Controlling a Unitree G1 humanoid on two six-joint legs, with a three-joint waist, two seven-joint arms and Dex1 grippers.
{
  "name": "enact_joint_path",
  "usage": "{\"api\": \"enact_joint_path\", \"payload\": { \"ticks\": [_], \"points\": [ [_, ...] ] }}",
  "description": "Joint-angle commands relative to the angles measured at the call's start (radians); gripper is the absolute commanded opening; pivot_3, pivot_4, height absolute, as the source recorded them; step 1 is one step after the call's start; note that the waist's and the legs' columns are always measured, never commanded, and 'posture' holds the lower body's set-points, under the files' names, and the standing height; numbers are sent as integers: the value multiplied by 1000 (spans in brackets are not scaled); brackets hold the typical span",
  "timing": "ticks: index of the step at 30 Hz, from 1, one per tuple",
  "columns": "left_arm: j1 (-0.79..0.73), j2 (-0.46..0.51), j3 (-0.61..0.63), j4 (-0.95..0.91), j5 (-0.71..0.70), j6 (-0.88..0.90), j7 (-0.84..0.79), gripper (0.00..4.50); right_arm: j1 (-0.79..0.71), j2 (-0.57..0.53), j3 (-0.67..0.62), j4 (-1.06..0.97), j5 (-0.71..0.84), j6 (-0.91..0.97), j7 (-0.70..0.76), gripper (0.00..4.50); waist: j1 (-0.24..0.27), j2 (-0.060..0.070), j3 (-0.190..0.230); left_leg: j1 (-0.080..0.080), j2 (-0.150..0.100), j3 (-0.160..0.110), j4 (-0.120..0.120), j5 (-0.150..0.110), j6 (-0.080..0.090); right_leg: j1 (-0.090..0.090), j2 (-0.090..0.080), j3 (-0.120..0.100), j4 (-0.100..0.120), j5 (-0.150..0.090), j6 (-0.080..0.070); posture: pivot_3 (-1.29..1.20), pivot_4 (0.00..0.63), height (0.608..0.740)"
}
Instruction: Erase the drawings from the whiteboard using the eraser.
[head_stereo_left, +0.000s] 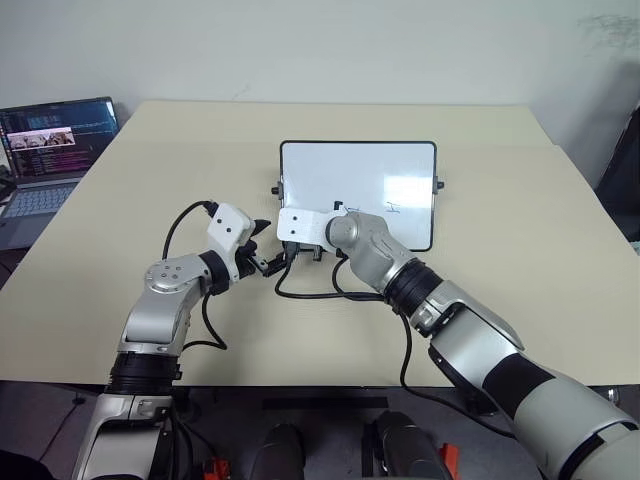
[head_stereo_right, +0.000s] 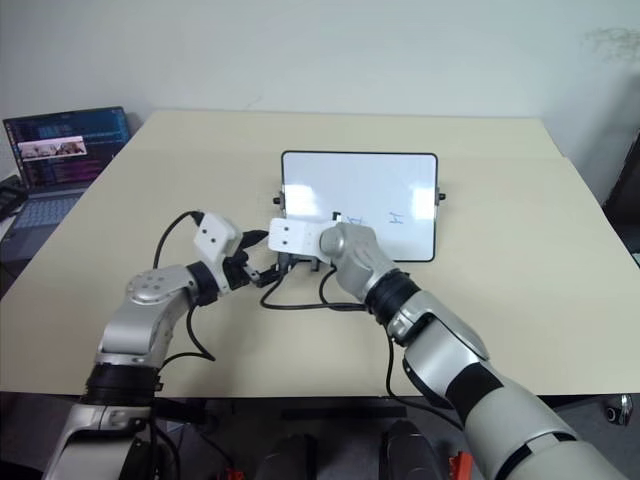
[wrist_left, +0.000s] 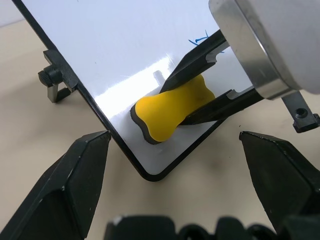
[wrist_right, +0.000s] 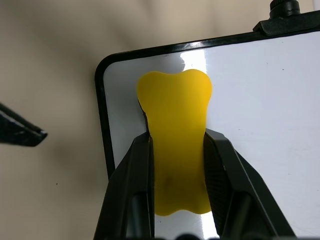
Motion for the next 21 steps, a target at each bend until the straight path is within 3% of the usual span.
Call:
{"api": "enact_joint_path", "payload": {
  "ticks": [1,5,7,11,15,21],
  "points": [
    [-28,12,19,-25,-21,-10,-13,4500,-7,-73,-90,-103,50,84,84,994,7,0,0,-1,0,-1,0,0,0,0,0,-1,0,0,0,0,150,740],
    [-57,47,26,-49,-56,24,-65,4500,5,-196,-231,-448,177,230,261,993,16,-1,2,-7,0,-4,0,1,-3,-3,-1,-5,-2,1,-1,0,150,740],
    [-69,70,23,-63,-69,44,-92,4500,18,-271,-276,-574,210,304,309,991,15,-1,2,-17,-1,-6,0,2,-3,-13,-1,-7,-1,3,-5,0,150,740],
    [-103,103,17,-84,-82,70,-125,4500,91,-439,-329,-778,249,387,387,988,16,-1,2,-19,0,-8,-3,1,-4,-15,-1,-10,-1,-2,-8,0,150,740],
    [-139,121,-1,-101,-84,91,-154,4500,194,-605,-365,-910,279,386,436,987,16,-1,2,-20,-1,-9,-4,0,-5,-15,-2,-12,-2,-4,-8,0,150,740],
    [-182,153,-22,-78,-72,102,-203,4500,324,-782,-449,-953,316,294,436,987,14,0,3,-19,-1,-7,-3,0,-6,-15,-3,-10,-1,-5,-8,0,150,740]
  ]
}}
